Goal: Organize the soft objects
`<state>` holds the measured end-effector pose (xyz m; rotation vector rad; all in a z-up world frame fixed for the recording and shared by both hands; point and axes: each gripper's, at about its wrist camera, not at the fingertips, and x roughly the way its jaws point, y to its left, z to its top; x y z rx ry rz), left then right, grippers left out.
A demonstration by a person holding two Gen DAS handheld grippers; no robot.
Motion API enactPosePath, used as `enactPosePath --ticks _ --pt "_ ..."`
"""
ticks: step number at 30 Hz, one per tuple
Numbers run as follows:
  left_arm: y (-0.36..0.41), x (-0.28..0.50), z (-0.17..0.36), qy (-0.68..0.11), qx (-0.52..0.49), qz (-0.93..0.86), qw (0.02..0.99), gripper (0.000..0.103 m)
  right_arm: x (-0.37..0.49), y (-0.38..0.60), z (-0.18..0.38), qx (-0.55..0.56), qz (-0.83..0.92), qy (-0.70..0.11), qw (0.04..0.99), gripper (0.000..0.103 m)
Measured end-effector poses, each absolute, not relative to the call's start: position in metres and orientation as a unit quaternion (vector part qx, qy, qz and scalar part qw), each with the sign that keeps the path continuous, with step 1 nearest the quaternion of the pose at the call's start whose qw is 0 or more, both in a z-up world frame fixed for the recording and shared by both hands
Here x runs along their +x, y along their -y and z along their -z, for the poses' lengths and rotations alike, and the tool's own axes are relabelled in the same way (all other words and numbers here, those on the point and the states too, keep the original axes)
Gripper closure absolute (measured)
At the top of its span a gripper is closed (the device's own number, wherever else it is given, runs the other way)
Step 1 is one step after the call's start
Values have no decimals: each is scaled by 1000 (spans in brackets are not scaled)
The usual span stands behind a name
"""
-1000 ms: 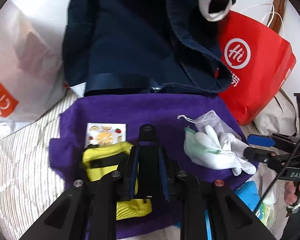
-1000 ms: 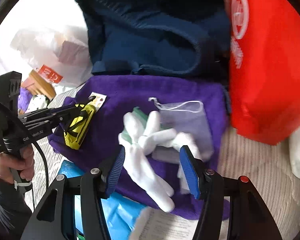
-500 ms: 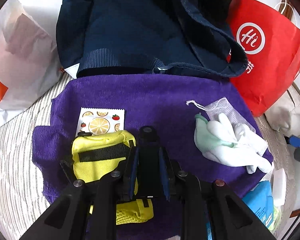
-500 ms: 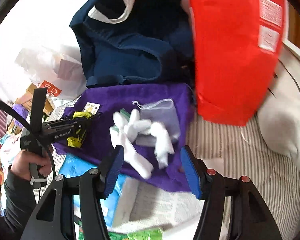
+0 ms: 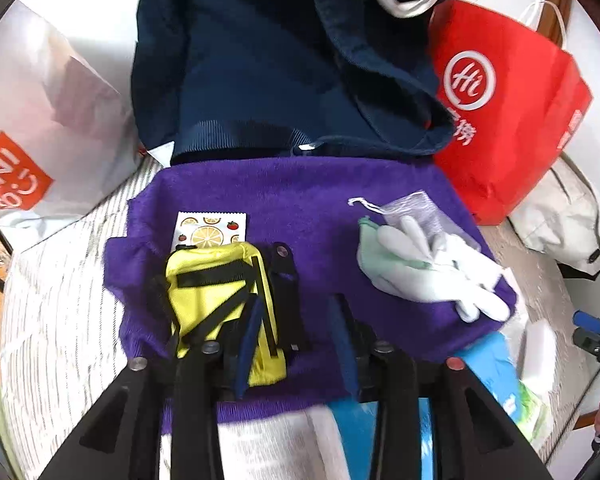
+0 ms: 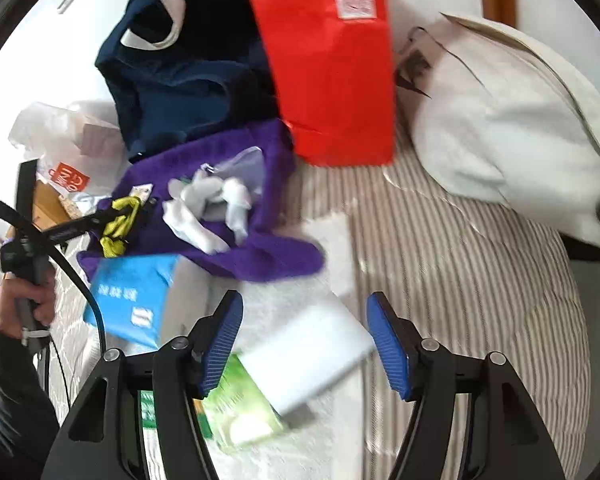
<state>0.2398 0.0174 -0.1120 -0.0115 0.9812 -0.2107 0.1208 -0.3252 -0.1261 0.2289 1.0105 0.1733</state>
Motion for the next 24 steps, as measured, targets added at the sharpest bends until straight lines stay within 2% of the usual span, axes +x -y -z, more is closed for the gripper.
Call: enactPosePath --ticks 4,8,15,24 --pt "-18 215 101 -461 -12 101 881 62 105 330 131 104 -81 -486 864 30" --pt "-19 188 95 -458 -12 108 882 62 93 318 134 60 -102 -478 870 16" --pt "-24 139 97 -462 -12 97 881 61 87 302 155 -37 -133 -476 868 16" --pt "-27 94 108 -476 -16 84 876 61 108 298 181 -69 -154 -483 859 16"
